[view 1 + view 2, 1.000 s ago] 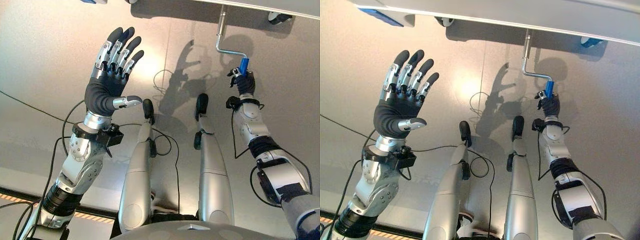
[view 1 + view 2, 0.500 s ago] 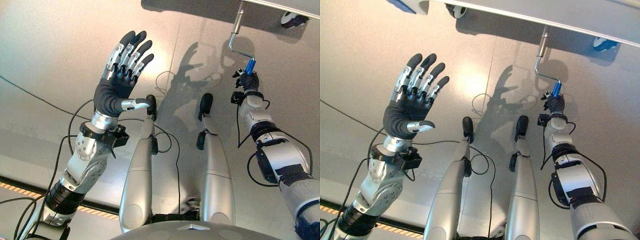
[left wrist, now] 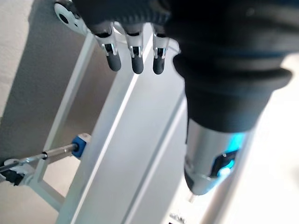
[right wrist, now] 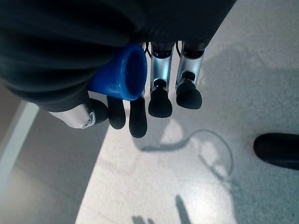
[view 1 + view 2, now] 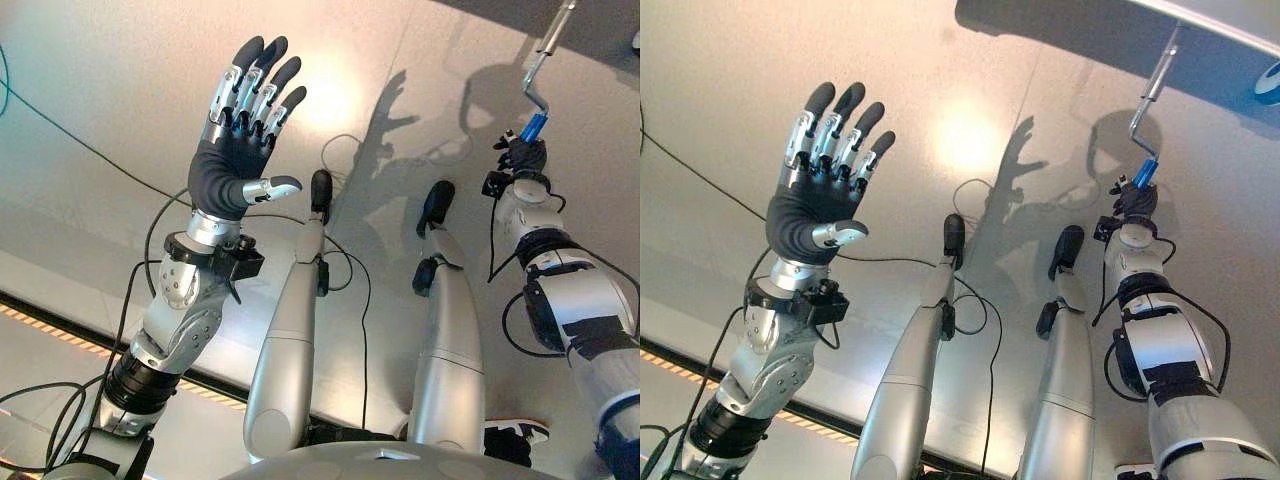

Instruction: Raise the hospital bed

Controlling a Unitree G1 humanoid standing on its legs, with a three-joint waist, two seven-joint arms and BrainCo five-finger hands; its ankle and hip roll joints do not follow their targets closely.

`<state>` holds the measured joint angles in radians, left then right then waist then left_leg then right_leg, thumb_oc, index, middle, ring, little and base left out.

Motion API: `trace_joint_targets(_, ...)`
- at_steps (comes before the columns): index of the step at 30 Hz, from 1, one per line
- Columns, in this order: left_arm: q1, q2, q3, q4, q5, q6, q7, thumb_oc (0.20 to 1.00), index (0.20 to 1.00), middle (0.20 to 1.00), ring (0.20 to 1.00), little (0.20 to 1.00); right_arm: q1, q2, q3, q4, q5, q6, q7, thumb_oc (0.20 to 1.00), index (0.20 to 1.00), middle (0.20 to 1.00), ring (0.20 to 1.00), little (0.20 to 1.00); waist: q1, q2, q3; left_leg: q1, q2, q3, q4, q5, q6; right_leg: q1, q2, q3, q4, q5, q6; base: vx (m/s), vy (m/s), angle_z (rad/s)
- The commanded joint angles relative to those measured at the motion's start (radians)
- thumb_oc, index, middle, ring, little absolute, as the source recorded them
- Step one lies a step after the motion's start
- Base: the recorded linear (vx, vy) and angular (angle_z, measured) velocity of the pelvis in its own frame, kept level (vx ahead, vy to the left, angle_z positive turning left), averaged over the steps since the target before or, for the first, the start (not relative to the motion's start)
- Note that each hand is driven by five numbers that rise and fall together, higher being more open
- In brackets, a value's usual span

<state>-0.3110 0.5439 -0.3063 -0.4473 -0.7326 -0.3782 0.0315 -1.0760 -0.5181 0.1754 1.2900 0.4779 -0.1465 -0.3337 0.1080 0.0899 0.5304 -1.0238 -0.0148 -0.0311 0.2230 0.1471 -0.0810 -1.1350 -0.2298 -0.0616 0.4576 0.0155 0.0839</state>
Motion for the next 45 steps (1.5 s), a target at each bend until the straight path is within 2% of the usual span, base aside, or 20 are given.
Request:
trace_joint_targets(1, 0.0, -0.045, -0.002, -0.073, 0.029, -0.035, 0.011, 1.0, 1.0, 1.0, 1.0, 1.0, 0.02, 0.025, 0.097, 0.047, -0.065, 0.075, 0.01, 0.2, 0.2, 0.2, 0.2, 0.2, 0.007, 0.114, -0.01, -0.028, -0.064, 0.023, 0.137, -0.149, 0.05, 0.05, 0.03, 0.03, -0.061, -0.013, 0.057, 0.02, 0.082, 0.04)
trace_joint_targets(4, -0.006, -0.051, -0.008, -0.065, 0.033, -0.034, 0.018, 1.0, 1.0, 1.0, 1.0, 1.0, -0.004, 0.039, 0.128, 0.051, -0.098, 0.085, 0.012, 0.2, 0.2, 0.2, 0.2, 0.2, 0.013, 0.116, -0.01, -0.036, -0.068, 0.024, 0.141, -0.151, 0.05, 0.047, 0.025, 0.029, -0.064, -0.011, 0.06, 0.01, 0.033, 0.02)
trace_joint_targets(6, -0.017, -0.058, -0.006, -0.062, 0.047, -0.035, 0.033, 1.0, 1.0, 1.0, 1.0, 1.0, -0.035, 0.081, 0.198, 0.038, -0.19, 0.1, 0.026, 0.2, 0.2, 0.2, 0.2, 0.2, 0.018, 0.119, -0.01, -0.048, -0.071, 0.024, 0.146, -0.151, 0.052, 0.039, 0.024, 0.032, -0.064, -0.01, 0.06, 0.03, 0.102, 0.0)
trace_joint_targets(9, -0.022, -0.066, -0.007, -0.06, 0.054, -0.034, 0.042, 1.0, 1.0, 1.0, 1.0, 1.0, -0.058, 0.11, 0.228, 0.027, -0.222, 0.102, 0.03, 0.2, 0.2, 0.2, 0.2, 0.2, 0.019, 0.12, -0.01, -0.051, -0.074, 0.028, 0.146, -0.152, 0.054, 0.04, 0.021, 0.033, -0.07, -0.009, 0.062, 0.02, 0.063, -0.03)
trace_joint_targets(17, -0.023, -0.081, 0.009, -0.05, 0.062, -0.044, 0.069, 1.0, 1.0, 1.0, 1.0, 1.0, -0.104, 0.265, 0.336, -0.093, -0.285, 0.076, 0.054, 0.2, 0.2, 0.2, 0.2, 0.2, 0.016, 0.121, -0.01, -0.054, -0.076, 0.039, 0.153, -0.152, 0.053, 0.037, 0.015, 0.038, -0.077, 0.001, 0.064, 0.01, 0.044, -0.03)
trace_joint_targets(22, -0.006, -0.077, 0.02, -0.049, 0.07, -0.052, 0.076, 1.0, 1.0, 1.0, 1.0, 1.0, -0.069, 0.352, 0.42, -0.349, -0.263, 0.015, 0.091, 0.2, 0.2, 0.2, 0.2, 0.2, 0.002, 0.101, -0.01, -0.041, -0.067, 0.053, 0.146, -0.151, 0.052, 0.046, 0.02, 0.044, -0.092, 0.012, 0.062, 0.0, 0.036, -0.06)
trace_joint_targets(26, 0.015, -0.061, 0.026, -0.05, 0.064, -0.065, 0.067, 1.0, 1.0, 1.0, 1.0, 1.0, -0.039, 0.37, 0.48, -0.531, -0.254, -0.026, 0.134, 0.2, 0.2, 0.2, 0.2, 0.2, -0.007, 0.086, -0.01, -0.013, -0.059, 0.063, 0.136, -0.151, 0.052, 0.067, 0.027, 0.048, -0.108, 0.021, 0.062, -0.01, 0.013, -0.09)
trace_joint_targets(31, 0.021, -0.04, 0.01, -0.053, 0.048, -0.08, 0.037, 1.0, 1.0, 1.0, 1.0, 1.0, 0.004, 0.352, 0.495, -0.719, -0.154, -0.083, 0.173, 0.2, 0.2, 0.2, 0.2, 0.2, -0.017, 0.084, -0.01, 0.016, -0.051, 0.069, 0.125, -0.147, 0.052, 0.099, 0.032, 0.048, -0.128, 0.031, 0.067, -0.03, -0.033, -0.12)
trace_joint_targets(32, 0.026, -0.033, 0.008, -0.056, 0.052, -0.086, 0.031, 1.0, 1.0, 1.0, 1.0, 1.0, 0.038, 0.329, 0.474, -0.822, -0.074, -0.118, 0.183, 0.2, 0.2, 0.2, 0.2, 0.2, -0.025, 0.081, -0.01, 0.028, -0.046, 0.074, 0.116, -0.143, 0.051, 0.108, 0.033, 0.048, -0.135, 0.035, 0.068, -0.01, -0.029, -0.04)
trace_joint_targets(35, 0.035, -0.029, 0.009, -0.054, 0.057, -0.088, 0.025, 1.0, 1.0, 1.0, 1.0, 1.0, 0.083, 0.287, 0.456, -0.924, -0.041, -0.147, 0.194, 0.2, 0.2, 0.2, 0.2, 0.2, -0.036, 0.074, -0.01, 0.042, -0.043, 0.076, 0.107, -0.14, 0.05, 0.117, 0.036, 0.049, -0.141, 0.037, 0.069, -0.01, -0.025, -0.02)
trace_joint_targets(36, 0.045, -0.025, 0.008, -0.047, 0.071, -0.09, 0.018, 1.0, 1.0, 1.0, 1.0, 1.0, 0.149, 0.228, 0.414, -1.042, 0.009, -0.181, 0.205, 0.2, 0.2, 0.2, 0.2, 0.2, -0.052, 0.062, -0.01, 0.059, -0.039, 0.081, 0.096, -0.138, 0.05, 0.132, 0.04, 0.048, -0.149, 0.04, 0.071, -0.02, -0.033, -0.01)
trace_joint_targets(37, 0.045, -0.025, 0.007, -0.047, 0.071, -0.09, 0.018, 1.0, 1.0, 1.0, 1.0, 1.0, 0.151, 0.227, 0.413, -1.043, 0.009, -0.18, 0.204, 0.2, 0.2, 0.2, 0.2, 0.2, -0.052, 0.063, -0.01, 0.06, -0.039, 0.081, 0.095, -0.137, 0.05, 0.134, 0.04, 0.048, -0.15, 0.04, 0.071, 0.0, 0.0, 0.0)
trace_joint_targets(40, 0.075, -0.016, 0.017, -0.034, 0.085, -0.089, 0.005, 1.0, 1.0, 1.0, 1.0, 1.0, 0.271, 0.149, 0.341, -1.189, 0.07, -0.214, 0.225, 0.2, 0.2, 0.2, 0.2, 0.2, -0.076, 0.044, -0.01, 0.094, -0.033, 0.092, 0.079, -0.135, 0.048, 0.163, 0.047, 0.047, -0.166, 0.046, 0.073, 0.0, -0.029, -0.02)
trace_joint_targets(43, 0.106, -0.021, 0.023, -0.013, 0.084, -0.079, -0.013, 1.0, 1.0, 1.0, 1.0, 1.0, 0.41, 0.131, 0.258, -1.284, 0.146, -0.239, 0.256, 0.2, 0.2, 0.2, 0.2, 0.2, -0.099, 0.028, -0.01, 0.143, -0.027, 0.096, 0.057, -0.131, 0.046, 0.206, 0.056, 0.045, -0.185, 0.051, 0.075, 0.0, -0.054, -0.05)
trace_joint_targets(45, 0.147, -0.008, 0.056, 0.001, 0.093, -0.073, -0.041, 1.0, 1.0, 1.0, 1.0, 1.0, 0.534, 0.094, 0.183, -1.339, 0.132, -0.249, 0.263, 0.2, 0.2, 0.2, 0.2, 0.2, -0.124, 0.015, -0.01, 0.194, -0.024, 0.094, 0.038, -0.13, 0.044, 0.253, 0.063, 0.044, -0.198, 0.048, 0.075, 0.02, -0.08, -0.04)
